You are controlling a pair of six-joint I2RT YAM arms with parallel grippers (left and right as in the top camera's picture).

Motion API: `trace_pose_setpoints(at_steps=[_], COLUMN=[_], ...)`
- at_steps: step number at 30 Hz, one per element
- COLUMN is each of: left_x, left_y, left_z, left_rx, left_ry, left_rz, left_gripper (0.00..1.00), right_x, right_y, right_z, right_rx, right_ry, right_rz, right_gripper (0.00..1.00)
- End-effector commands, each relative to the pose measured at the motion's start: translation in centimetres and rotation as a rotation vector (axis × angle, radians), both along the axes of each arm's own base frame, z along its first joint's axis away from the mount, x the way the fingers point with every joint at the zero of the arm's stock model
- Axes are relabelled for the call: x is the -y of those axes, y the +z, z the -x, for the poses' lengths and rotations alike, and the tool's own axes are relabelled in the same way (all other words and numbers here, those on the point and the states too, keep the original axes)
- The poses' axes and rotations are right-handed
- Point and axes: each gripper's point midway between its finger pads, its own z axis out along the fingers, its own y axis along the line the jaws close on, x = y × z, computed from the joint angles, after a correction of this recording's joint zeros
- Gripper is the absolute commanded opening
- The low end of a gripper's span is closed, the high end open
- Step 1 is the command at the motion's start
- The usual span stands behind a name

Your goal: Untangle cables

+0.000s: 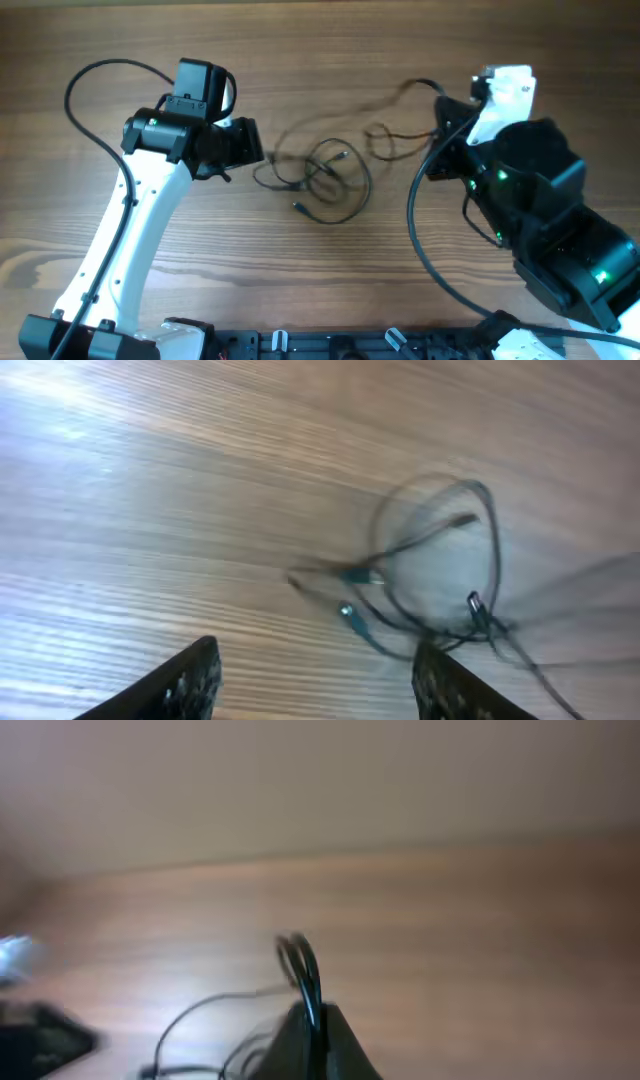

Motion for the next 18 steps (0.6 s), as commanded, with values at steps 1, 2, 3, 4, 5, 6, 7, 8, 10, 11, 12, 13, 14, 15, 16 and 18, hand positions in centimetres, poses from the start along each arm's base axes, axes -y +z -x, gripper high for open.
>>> trace_pose_setpoints(at_steps=[1, 2, 3, 4, 5, 6, 7, 8, 10, 11, 12, 13, 14, 15, 16, 18], left_x=[-4.1, -4.8, -4.9, -4.8, -4.3, -3.5, -2.5, -1.6, -0.5, -0.5, -0.6, -0.6, -0.6, -0.6, -0.6, -0.7], left_y=[-0.2, 0.1, 0.3, 0.6, 1.0, 1.2, 1.6, 1.8, 2.0, 1.9, 1.9, 1.8, 1.8, 1.8, 1.8, 1.8], left_z=[-0.2, 0.0, 0.1, 0.1, 0.2, 0.3, 0.5, 0.6, 1.1, 1.3, 1.4, 1.4, 1.4, 1.4, 1.3, 1.3], left_rx=[-0.022, -0.026, -0.025, -0.022, -0.017, -0.012, -0.007, -0.006, -0.012, -0.015, -0.017, -0.017, -0.016, -0.016, -0.015, -0.013], left_ry=[0.234, 0.275, 0.281, 0.265, 0.225, 0.175, 0.11, 0.056, -0.016, -0.026, -0.041, -0.039, -0.04, -0.039, -0.039, -0.038], left_rz=[-0.038, -0.016, 0.003, 0.032, 0.067, 0.099, 0.141, 0.176, 0.214, 0.211, 0.205, 0.201, 0.201, 0.201, 0.201, 0.198], left_gripper=[0.63, 0.63, 0.64, 0.66, 0.68, 0.69, 0.71, 0.71, 0.72, 0.72, 0.72, 0.72, 0.72, 0.72, 0.73, 0.74], right_x=[4.8, 4.4, 3.5, 1.4, -0.7, -3.9, -8.0, -10.9, -13.5, -12.5, -10.3, -7.5, -4.1, -1.2, 0.2, 0.7], right_y=[-2.1, -3.3, -3.9, -4.6, -4.8, -4.9, -4.9, -4.7, -5.7, -7.0, -8.6, -10.3, -11.8, -12.9, -13.9, -16.5], right_z=[0.1, 0.2, 0.1, -0.2, -0.3, -0.1, 1.1, 2.7, 3.7, 2.2, 0.2, -1.4, -2.4, -2.6, -2.5, -2.3], right_rx=[-0.059, -0.109, -0.135, -0.171, -0.182, -0.183, -0.161, -0.132, -0.135, -0.182, -0.248, -0.313, -0.373, -0.42, -0.461, -0.557], right_ry=[-0.317, -0.3, -0.259, -0.131, -0.002, 0.211, 0.509, 0.737, 0.926, 0.823, 0.632, 0.417, 0.185, -0.011, -0.099, -0.13], right_rz=[0.024, 0.041, 0.037, 0.051, 0.069, 0.088, 0.109, 0.106, 0.101, 0.135, 0.185, 0.236, 0.284, 0.324, 0.356, 0.383], right_gripper=[0.08, 0.17, 0.23, 0.23, 0.23, 0.32, 0.42, 0.62, 0.86, 0.9, 0.92, 0.93, 0.95, 0.97, 0.98, 0.98])
